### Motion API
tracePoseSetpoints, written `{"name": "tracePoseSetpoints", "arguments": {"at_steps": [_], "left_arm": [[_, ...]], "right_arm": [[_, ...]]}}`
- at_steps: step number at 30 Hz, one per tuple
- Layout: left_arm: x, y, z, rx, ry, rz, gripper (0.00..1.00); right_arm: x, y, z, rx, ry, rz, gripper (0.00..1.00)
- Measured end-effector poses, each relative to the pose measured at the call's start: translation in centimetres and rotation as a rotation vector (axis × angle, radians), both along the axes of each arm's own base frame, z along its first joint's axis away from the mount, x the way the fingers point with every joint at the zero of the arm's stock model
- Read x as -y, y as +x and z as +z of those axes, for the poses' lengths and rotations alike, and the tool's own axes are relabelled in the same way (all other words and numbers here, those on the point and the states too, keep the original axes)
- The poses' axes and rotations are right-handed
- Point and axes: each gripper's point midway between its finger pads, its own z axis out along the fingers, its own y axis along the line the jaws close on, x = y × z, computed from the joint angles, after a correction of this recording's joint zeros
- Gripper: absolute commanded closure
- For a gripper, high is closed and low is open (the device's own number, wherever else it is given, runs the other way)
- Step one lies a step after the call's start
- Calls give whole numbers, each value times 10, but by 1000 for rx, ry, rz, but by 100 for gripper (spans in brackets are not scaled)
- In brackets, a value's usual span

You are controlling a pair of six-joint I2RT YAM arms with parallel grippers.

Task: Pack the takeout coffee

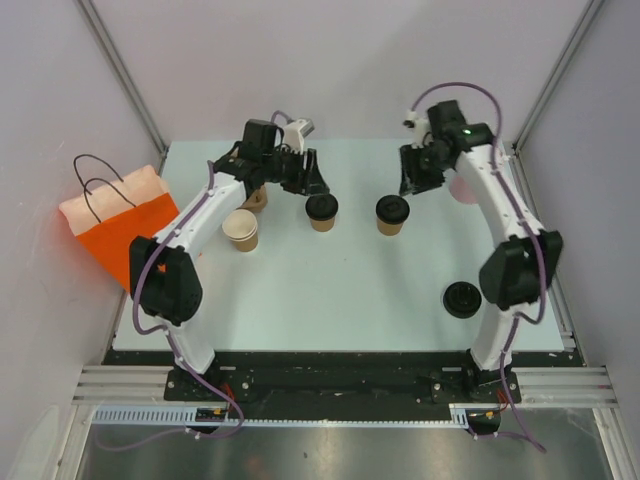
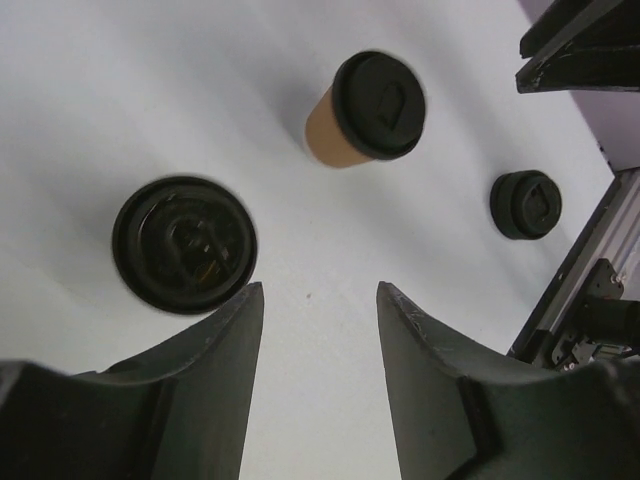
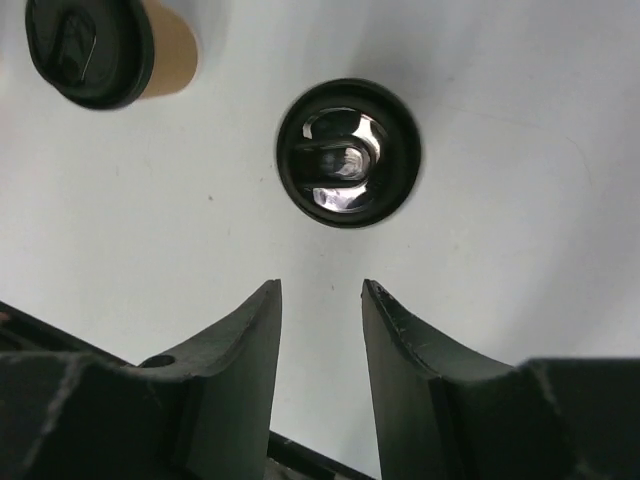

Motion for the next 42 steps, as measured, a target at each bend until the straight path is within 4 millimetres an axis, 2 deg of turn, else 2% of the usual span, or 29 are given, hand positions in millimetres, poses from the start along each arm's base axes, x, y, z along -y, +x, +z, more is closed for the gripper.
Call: {"name": "tracePoseSetpoints", "arguments": {"at_steps": [3, 5, 7, 9, 11, 14, 18, 22, 29, 42], "left_arm": [[25, 1, 13, 33, -15, -41, 46], [46, 1, 15, 43, -22, -74, 48], [65, 1, 12, 41, -25, -104, 51], [87, 5, 4, 26, -29, -127, 51], [103, 9, -10, 4, -26, -144, 52], [118, 16, -34, -46, -20, -145, 52], [127, 27, -69, -127, -10, -123, 55], [131, 33, -88, -167, -4, -112, 58], [137, 40, -94, -181, -14, -106, 58], [139, 39, -107, -221, -14, -99, 60]], "right_arm": [[37, -6, 14, 61, 103, -127, 62], [64, -8, 12, 97, 177, -224, 68], [81, -5, 4, 114, 234, -292, 69], [89, -2, -13, 91, 294, -334, 67], [88, 1, -28, 57, 334, -341, 65], [78, 10, -43, 23, 385, -321, 66], [69, 19, -51, 17, 428, -295, 68], [68, 25, -57, 14, 449, -287, 68], [63, 31, -78, -20, 462, -278, 68], [47, 29, -96, -71, 465, -247, 75]]}}
